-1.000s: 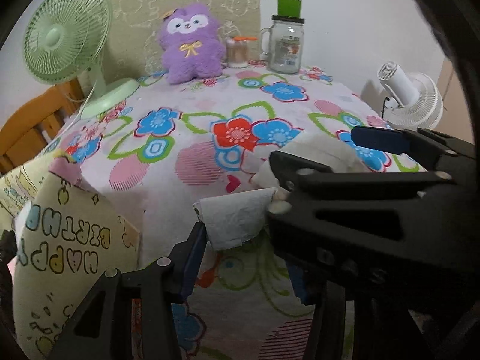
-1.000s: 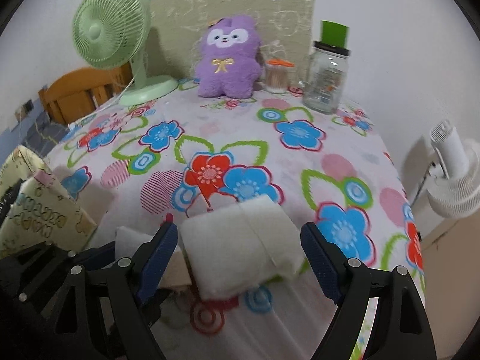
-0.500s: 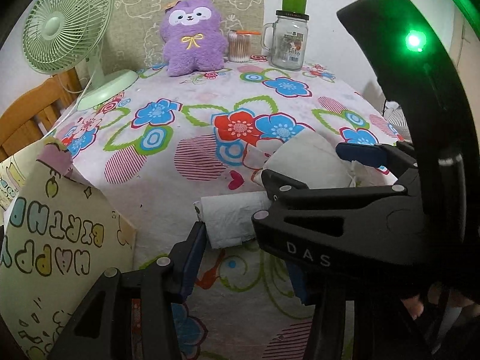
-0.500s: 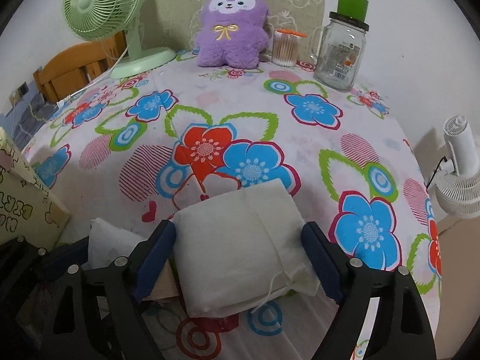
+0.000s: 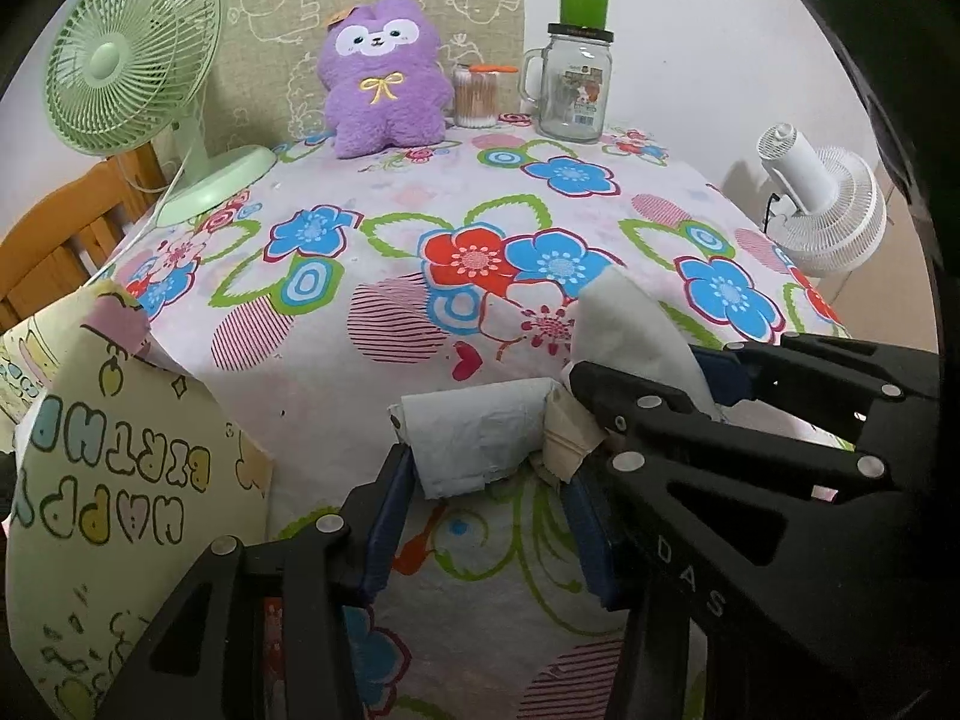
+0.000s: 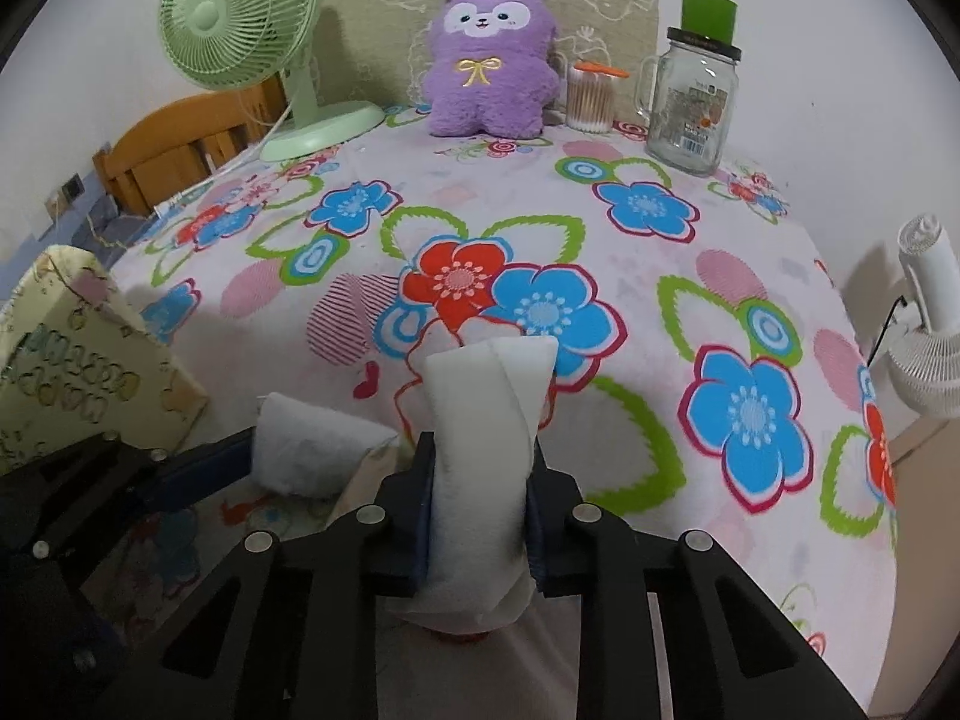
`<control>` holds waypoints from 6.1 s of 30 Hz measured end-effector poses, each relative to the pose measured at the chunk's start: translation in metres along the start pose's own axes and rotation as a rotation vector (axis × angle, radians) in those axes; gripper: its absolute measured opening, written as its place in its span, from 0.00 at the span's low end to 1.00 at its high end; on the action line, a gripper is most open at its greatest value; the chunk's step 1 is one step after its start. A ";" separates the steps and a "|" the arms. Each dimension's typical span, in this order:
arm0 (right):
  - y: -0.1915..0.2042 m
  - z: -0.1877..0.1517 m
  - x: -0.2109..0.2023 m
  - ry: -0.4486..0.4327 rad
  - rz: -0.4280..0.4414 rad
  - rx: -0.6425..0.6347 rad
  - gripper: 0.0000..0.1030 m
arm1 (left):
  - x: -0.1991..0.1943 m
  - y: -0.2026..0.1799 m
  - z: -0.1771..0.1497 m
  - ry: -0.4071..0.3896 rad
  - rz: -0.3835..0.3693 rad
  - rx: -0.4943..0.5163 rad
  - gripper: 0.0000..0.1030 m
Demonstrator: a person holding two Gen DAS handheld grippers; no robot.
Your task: Organize soft objects
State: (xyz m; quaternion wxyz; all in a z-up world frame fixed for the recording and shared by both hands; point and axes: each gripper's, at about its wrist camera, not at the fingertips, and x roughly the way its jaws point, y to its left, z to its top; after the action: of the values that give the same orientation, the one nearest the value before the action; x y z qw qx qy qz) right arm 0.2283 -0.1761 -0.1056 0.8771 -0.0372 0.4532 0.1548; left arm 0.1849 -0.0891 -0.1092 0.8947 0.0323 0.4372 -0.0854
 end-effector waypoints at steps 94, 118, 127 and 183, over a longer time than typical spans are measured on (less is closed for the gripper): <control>0.139 -0.014 -0.194 -0.258 -0.010 -0.077 0.27 | -0.191 0.061 -0.040 -0.262 0.070 0.017 0.49; 0.175 0.022 -0.141 -0.195 0.041 -0.099 0.27 | -0.145 0.124 -0.025 -0.194 0.080 -0.018 0.51; 0.188 0.034 -0.123 -0.186 0.054 -0.114 0.28 | -0.118 0.147 -0.027 -0.126 0.101 -0.038 0.58; 0.154 -0.026 -0.179 -0.279 -0.068 -0.024 0.95 | -0.177 0.079 -0.056 -0.238 0.040 0.022 0.95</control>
State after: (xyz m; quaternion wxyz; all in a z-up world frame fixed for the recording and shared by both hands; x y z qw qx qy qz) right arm 0.0641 -0.0778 0.0345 0.9357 -0.0412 0.3235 0.1342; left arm 0.0490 0.0182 -0.0051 0.9415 0.0406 0.3260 -0.0755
